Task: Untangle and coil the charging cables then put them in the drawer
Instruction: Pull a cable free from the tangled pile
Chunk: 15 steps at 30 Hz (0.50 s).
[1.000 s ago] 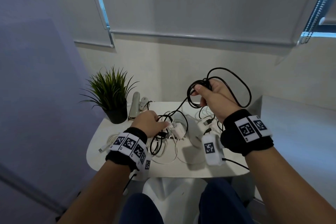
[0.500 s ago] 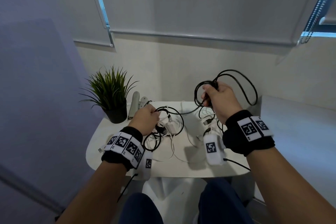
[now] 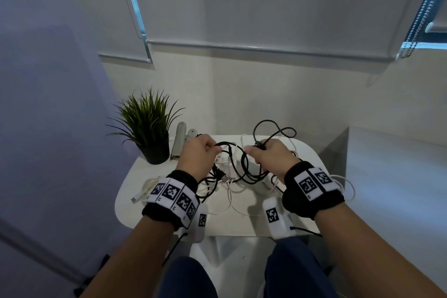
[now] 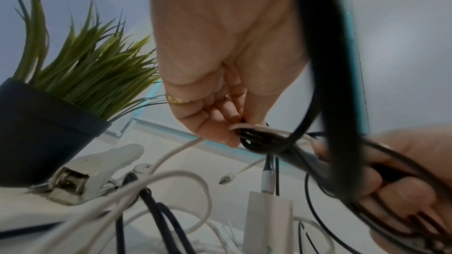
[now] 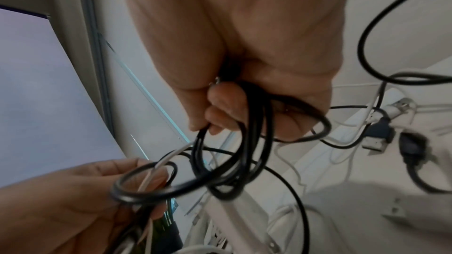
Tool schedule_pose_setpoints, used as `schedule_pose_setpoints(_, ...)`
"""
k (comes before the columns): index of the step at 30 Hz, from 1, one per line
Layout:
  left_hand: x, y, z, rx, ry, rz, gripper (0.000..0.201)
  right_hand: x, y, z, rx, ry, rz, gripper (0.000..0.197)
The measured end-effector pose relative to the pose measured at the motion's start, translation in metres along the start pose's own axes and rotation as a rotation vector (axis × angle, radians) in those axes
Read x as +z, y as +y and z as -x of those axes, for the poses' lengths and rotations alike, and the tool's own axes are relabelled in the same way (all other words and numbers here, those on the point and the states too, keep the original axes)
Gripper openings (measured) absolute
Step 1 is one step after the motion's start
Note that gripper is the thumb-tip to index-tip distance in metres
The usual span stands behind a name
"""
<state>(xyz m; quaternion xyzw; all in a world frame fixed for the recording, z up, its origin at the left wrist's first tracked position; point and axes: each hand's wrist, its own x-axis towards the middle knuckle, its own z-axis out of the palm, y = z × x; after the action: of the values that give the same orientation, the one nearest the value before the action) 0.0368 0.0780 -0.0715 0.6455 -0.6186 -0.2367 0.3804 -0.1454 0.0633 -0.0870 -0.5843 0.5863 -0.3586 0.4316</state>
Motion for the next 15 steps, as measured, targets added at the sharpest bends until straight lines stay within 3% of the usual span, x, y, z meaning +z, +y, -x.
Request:
schedule_pose_setpoints(7,0.007,0.007,0.002,0.056,0.029,-0.019,0.012,0.012,-0.009,0.008,-0.040,-0.105,0.027,0.059)
schedule_pose_setpoints(15,0.009,0.003,0.002,0.093,-0.039,-0.012,0.011,0.014,-0.010,0.005,-0.007,-0.036,0.095,0.043)
